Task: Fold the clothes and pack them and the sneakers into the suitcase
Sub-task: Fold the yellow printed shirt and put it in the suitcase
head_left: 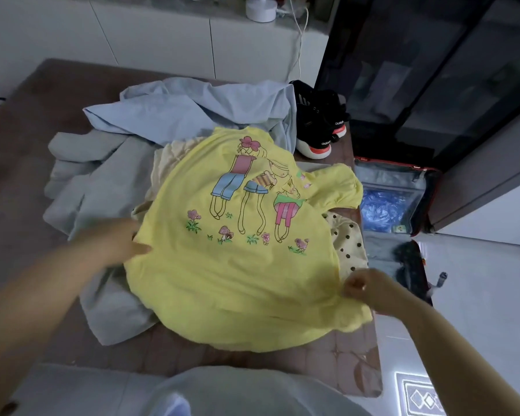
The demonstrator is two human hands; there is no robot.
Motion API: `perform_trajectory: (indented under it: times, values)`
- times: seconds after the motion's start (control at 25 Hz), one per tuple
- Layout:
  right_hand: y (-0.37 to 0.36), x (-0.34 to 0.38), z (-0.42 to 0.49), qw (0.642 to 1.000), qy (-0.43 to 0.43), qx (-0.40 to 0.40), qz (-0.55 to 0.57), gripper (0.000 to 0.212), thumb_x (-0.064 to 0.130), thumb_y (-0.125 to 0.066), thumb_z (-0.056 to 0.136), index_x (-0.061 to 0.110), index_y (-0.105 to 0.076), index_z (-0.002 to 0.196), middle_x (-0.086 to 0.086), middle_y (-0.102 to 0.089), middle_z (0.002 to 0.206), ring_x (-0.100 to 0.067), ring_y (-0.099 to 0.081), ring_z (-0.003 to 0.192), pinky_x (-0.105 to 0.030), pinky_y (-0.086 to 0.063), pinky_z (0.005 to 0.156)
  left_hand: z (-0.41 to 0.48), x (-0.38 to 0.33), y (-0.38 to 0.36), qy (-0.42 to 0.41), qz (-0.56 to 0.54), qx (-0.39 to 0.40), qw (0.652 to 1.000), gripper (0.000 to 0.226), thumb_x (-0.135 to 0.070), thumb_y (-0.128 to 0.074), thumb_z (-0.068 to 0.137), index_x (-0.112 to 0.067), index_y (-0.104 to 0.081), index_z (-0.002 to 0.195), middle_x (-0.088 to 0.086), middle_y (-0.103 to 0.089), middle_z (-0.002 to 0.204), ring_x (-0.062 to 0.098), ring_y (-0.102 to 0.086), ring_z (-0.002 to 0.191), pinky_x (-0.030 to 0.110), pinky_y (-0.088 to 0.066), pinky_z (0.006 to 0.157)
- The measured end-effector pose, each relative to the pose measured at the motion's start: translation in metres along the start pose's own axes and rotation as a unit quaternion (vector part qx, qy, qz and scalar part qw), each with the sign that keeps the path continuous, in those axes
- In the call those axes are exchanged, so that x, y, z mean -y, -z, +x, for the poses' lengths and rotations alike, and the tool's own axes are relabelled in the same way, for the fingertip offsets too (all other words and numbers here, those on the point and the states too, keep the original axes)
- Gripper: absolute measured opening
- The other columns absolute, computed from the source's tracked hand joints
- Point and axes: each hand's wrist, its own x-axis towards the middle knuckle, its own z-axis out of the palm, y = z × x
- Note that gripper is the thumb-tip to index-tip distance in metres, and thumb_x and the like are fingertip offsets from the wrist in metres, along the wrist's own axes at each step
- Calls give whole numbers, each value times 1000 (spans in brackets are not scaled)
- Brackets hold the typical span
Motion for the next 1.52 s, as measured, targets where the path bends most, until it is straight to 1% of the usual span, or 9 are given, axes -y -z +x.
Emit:
perform_trajectory:
  times: [0.2,0.4,0.52,0.6,0.8,0.96,1.12,1.36,1.52]
  values:
    - [74,49,76,966,-54,-206,147,29,28,-61,87,10,-59,110,-2,-61,99,-25,-56,90,-30,-39,72,56,-60,104,-69,-146,-202,966,31,-44,-62,83,-19,-50,97,-1,-56,93,20,-52,90,34,-41,78]
    - [93,51,138,908,-161,-255,292,66,21,-62,87,1,-25,138,-6,-41,131,-24,-46,115,-17,-49,65,130,-119,113,-117,-213,-196,950,37,-29,-57,90,-8,-49,120,8,-57,121,26,-53,110,32,-39,90]
    - [86,42,148,878,-162,-205,401,51,17,-69,82,9,-44,126,-14,-54,122,-29,-61,99,-25,-55,49,159,-137,111,-124,-174,-224,951,40,-28,-57,90,-7,-50,123,12,-53,128,29,-51,115,35,-39,93]
    - [82,34,149,884,-144,-220,387,25,20,-72,76,11,-60,96,-17,-67,101,-33,-68,81,-42,-58,66,172,-150,118,-146,-139,-248,948,34,-28,-55,92,-9,-54,120,11,-56,125,30,-52,113,36,-41,91]
    - [122,49,122,893,-70,-373,242,17,18,-65,85,8,-70,98,-5,-64,83,-19,-56,76,-27,-46,69,191,-201,133,-259,-75,-129,954,28,-17,-45,97,-20,-57,122,7,-56,129,26,-56,105,31,-43,87]
    - [147,51,90,939,36,-238,247,24,2,-59,84,18,-68,100,2,-64,80,-6,-57,66,-13,-42,58,204,-235,128,-254,100,-39,961,50,0,-36,95,-21,-35,141,11,-47,134,14,-48,59,23,-40,45]
    - [145,46,59,970,94,-50,219,32,-1,-52,82,27,-67,80,0,-52,70,-11,-46,62,-24,-38,61,227,-230,109,-217,225,-4,950,68,-4,-44,89,-26,-17,148,12,-25,150,33,-43,124,42,-46,91]
    - [138,32,63,987,26,-31,155,39,0,-59,83,31,-55,105,6,-46,68,-11,-45,63,-21,-36,57,214,-210,131,-224,70,-137,962,27,-33,-54,91,-19,-63,112,9,-56,110,32,-57,97,38,-47,86]
    - [156,38,89,989,-47,-126,-63,14,7,-54,87,12,-56,74,-6,-55,73,-23,-51,71,-28,-38,56,186,-153,183,-227,24,-243,943,25,-29,-61,86,-5,-66,90,21,-53,98,40,-51,103,42,-43,84]
